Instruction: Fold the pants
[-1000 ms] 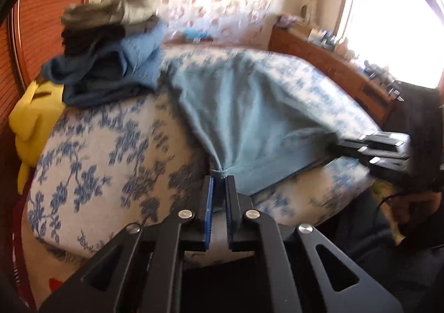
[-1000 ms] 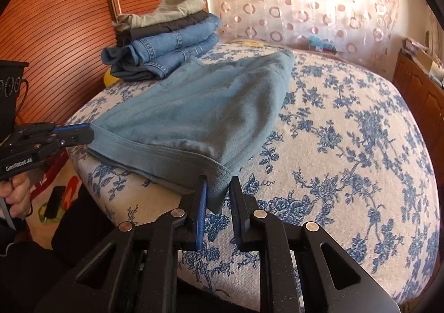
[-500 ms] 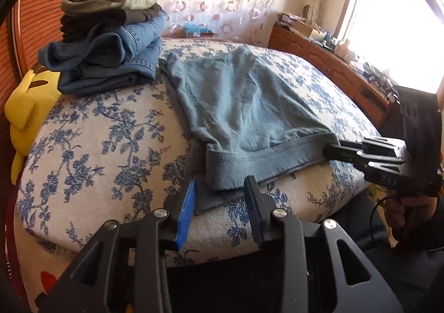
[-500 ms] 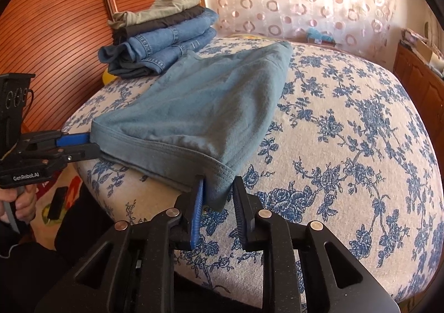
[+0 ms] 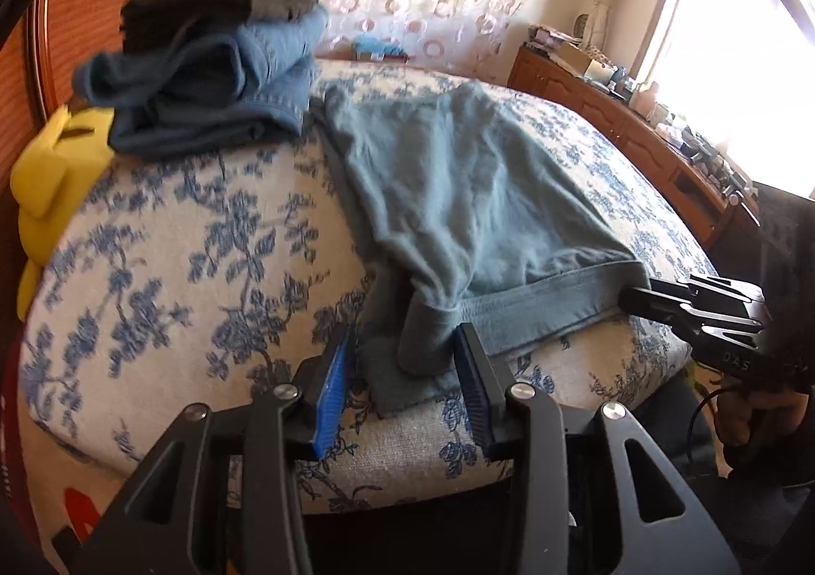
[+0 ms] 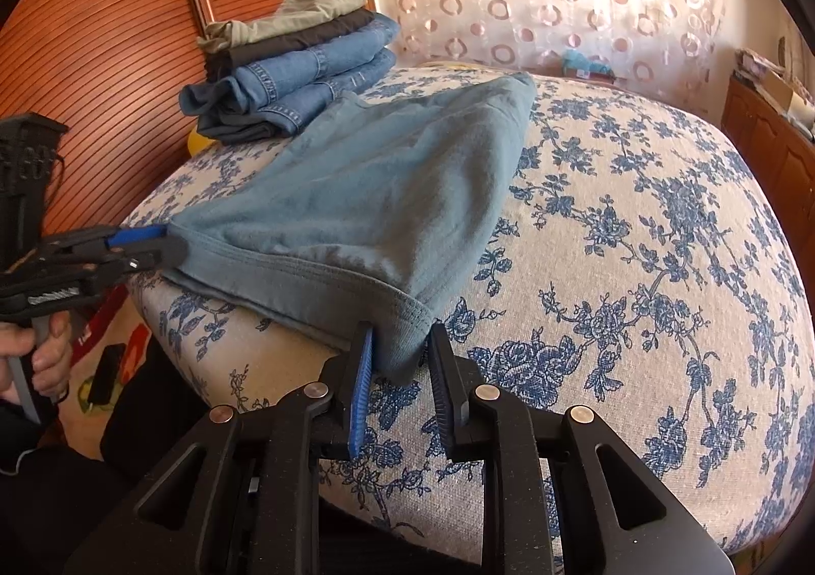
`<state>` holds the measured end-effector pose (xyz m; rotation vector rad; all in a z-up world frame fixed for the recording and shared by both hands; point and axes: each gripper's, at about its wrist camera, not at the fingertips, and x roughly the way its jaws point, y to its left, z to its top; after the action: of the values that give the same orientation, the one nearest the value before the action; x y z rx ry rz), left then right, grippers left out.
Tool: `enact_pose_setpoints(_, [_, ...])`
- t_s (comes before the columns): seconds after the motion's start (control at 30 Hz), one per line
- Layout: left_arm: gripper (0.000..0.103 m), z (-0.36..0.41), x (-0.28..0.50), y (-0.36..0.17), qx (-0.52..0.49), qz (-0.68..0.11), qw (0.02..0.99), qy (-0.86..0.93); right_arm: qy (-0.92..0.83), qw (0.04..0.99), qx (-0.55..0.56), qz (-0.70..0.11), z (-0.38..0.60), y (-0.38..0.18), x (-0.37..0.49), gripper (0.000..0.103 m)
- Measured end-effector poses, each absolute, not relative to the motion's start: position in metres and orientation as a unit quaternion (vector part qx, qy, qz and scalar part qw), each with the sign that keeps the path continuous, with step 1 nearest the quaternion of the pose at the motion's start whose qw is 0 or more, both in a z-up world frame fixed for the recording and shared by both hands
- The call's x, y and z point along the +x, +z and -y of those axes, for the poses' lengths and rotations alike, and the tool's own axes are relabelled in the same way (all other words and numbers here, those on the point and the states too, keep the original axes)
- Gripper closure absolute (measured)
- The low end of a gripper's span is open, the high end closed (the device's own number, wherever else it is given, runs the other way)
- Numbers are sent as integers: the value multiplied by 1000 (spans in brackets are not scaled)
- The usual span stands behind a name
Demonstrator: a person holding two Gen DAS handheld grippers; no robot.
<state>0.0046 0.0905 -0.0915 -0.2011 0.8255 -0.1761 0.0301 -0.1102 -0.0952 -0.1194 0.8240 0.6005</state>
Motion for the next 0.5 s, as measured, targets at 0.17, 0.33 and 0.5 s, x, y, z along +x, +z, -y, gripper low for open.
enact_pose_setpoints(0.17, [77, -84, -2, -92, -84, -398, 910, -87, 288, 870, -52, -397, 110, -97, 30, 82])
enact_pose_setpoints(0.33, [97, -80, -11, -84, -82, -390, 911, -106, 302, 867, -53, -393, 110, -93, 24, 96])
enact_pose_setpoints(0.5, [97, -69, -23, -77, -72, -399, 904, -136, 315, 864, -39, -390, 127, -82, 13, 98])
